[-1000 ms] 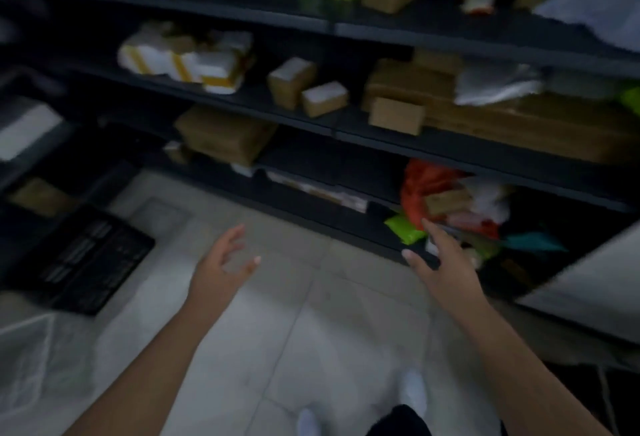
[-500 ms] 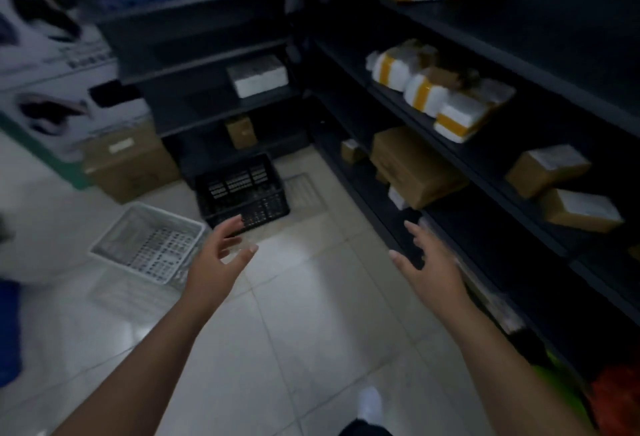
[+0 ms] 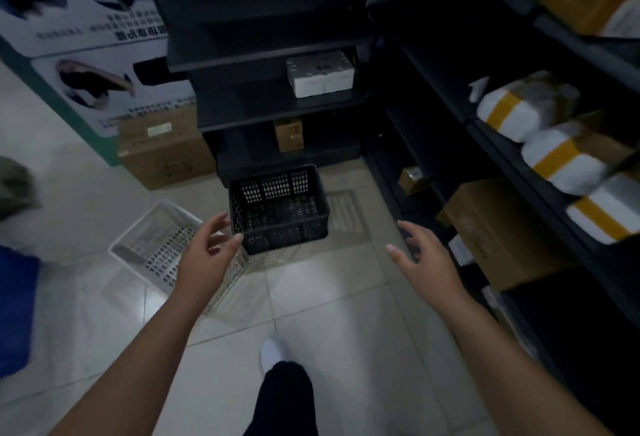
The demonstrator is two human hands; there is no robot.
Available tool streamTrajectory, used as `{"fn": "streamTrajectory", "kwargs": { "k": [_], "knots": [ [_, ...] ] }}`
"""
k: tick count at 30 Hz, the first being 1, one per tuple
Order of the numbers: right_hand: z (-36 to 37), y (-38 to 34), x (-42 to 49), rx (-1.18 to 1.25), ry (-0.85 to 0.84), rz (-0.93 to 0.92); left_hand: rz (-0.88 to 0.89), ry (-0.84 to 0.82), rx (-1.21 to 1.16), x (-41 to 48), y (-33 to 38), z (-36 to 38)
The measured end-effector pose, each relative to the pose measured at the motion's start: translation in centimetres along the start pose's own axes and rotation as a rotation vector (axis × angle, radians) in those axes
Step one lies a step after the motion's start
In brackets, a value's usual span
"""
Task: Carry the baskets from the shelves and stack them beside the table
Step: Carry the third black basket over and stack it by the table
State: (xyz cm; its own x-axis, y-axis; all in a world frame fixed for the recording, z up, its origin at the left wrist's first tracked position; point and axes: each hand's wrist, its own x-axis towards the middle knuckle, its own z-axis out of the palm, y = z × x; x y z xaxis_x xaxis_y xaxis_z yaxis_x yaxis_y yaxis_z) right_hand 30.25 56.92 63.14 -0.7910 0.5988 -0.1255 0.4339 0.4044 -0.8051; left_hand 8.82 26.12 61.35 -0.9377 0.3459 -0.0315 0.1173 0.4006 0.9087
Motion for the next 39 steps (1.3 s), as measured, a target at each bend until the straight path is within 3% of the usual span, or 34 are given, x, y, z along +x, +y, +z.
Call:
{"fn": "streamTrajectory", "kwargs": {
  "k": [9,17,27,39],
  "knots": [
    [8.3,-4.8,16.2,-0.018,0.044,0.102,-0.137,0.014,0.013,18.4,-4.7,-2.4],
    [14.3,-2.1,32.4,-0.014,0.052,0.219,-0.299,0.072,0.012,31.7,-10.7,0.8],
    [26.1,10.3,52.8,-0.105,-0.046,0.305,-0.476,0.203,0.043,46.5,-26.9,9.8],
    [44.2,29.2,65.3,-0.308,-0.083,0.312,-0.616,0.212,0.272,55.8,-53.7,15.7]
  ]
}}
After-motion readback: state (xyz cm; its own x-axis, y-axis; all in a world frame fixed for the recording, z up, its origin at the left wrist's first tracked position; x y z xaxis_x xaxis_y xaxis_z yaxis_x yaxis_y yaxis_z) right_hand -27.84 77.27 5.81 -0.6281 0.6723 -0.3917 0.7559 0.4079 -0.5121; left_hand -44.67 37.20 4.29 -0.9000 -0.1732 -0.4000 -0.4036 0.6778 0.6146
